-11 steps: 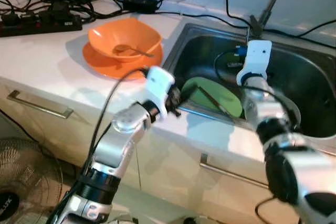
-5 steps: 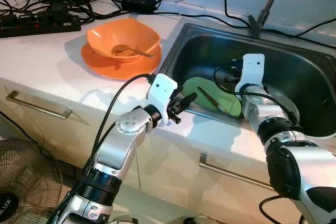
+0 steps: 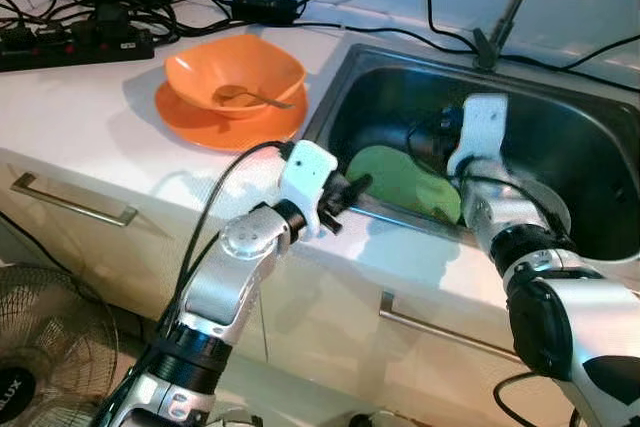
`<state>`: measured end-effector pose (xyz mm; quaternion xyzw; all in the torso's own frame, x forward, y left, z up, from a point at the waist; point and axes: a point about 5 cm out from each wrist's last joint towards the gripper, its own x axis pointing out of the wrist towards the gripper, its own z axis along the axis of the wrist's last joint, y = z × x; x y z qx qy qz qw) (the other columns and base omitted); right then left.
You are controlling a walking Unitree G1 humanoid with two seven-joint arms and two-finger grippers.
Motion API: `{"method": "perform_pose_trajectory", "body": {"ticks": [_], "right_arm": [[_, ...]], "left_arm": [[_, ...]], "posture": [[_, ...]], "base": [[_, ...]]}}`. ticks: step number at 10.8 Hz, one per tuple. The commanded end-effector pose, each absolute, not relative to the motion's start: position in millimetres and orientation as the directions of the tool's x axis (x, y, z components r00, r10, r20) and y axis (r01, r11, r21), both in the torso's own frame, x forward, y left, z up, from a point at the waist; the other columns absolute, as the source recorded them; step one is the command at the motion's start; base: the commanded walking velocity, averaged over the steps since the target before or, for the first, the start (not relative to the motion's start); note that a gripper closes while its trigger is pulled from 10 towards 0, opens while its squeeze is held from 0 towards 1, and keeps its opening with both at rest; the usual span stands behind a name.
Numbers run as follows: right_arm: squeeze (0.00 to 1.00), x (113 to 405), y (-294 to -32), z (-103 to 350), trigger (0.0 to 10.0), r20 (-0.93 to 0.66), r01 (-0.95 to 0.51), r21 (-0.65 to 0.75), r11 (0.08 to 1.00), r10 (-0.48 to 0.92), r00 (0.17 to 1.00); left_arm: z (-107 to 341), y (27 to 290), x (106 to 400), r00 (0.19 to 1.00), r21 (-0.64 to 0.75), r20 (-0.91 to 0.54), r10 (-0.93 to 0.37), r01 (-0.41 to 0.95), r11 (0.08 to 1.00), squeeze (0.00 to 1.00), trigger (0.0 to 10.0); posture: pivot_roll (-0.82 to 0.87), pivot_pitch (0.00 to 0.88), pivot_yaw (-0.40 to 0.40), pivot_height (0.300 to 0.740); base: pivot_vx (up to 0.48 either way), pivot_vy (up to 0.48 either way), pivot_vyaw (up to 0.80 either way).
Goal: Kitchen organization
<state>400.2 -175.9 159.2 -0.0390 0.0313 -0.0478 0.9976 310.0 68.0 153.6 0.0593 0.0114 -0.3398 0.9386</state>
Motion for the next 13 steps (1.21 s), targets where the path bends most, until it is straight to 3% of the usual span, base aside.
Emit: {"method": "perform_pose_trajectory", "body": {"ticks": [1, 2, 4, 6, 7, 9, 13], "right_arm": [[0.00, 404.3, -170.4, 180.1, 10.0, 0.054, 0.078, -0.084, 0.993, -0.074, 0.996], [0.00, 400.7, -165.5, 188.4, 10.0, 0.165, 0.070, -0.085, 0.994, -0.055, 0.985], [0.00, 385.6, -162.1, 186.7, 10.0, 0.269, 0.065, -0.018, 0.998, -0.058, 0.961], [0.00, 366.1, -154.5, 186.8, 10.0, 0.358, 0.031, -0.039, 0.999, -0.015, 0.934], [0.00, 343.5, -144.2, 178.8, 10.0, 0.390, -0.005, -0.050, 0.999, 0.024, 0.921], [0.00, 328.4, -133.0, 166.5, 10.0, 0.361, -0.026, -0.047, 0.999, 0.042, 0.932], [0.00, 322.4, -113.2, 157.7, 10.0, 0.302, -0.063, 0.006, 0.998, 0.058, 0.952]], "left_arm": [[155.3, 70.4, 312.7, 0.790, 0.118, -0.042, -0.611, 0.612, 0.782, 0.00, 10.0], [159.3, 72.5, 315.5, 0.816, 0.155, -0.001, -0.578, 0.571, 0.806, 0.00, 10.0], [156.0, 78.3, 318.0, 0.849, 0.194, 0.006, -0.528, 0.517, 0.834, 0.00, 10.0], [153.6, 79.3, 318.2, 0.855, 0.203, 0.013, -0.518, 0.505, 0.839, 0.00, 10.0], [152.9, 80.0, 317.8, 0.863, 0.212, 0.031, -0.505, 0.488, 0.847, 0.00, 10.0], [156.0, 80.4, 318.5, 0.866, 0.234, 0.065, -0.496, 0.470, 0.851, 0.00, 10.0], [189.0, 87.5, 323.6, 0.867, 0.482, 0.226, -0.443, 0.296, 0.825, 0.00, 10.0]], "posture": [[0.08, 0.055, -0.071, 0.740], [0.08, 0.058, -0.069, 0.740], [0.06, 0.062, -0.067, 0.740], [0.05, 0.063, -0.066, 0.740], [0.04, 0.058, -0.062, 0.740], [0.03, 0.050, -0.056, 0.740], [0.06, 0.038, -0.060, 0.740]], "base": [[0.000, 0.000, 0.00], [0.000, 0.000, 0.00], [0.000, 0.000, 0.00], [0.000, 0.000, 0.00], [0.000, 0.000, 0.00], [0.000, 0.000, 0.00], [0.000, 0.000, 0.00]]}}
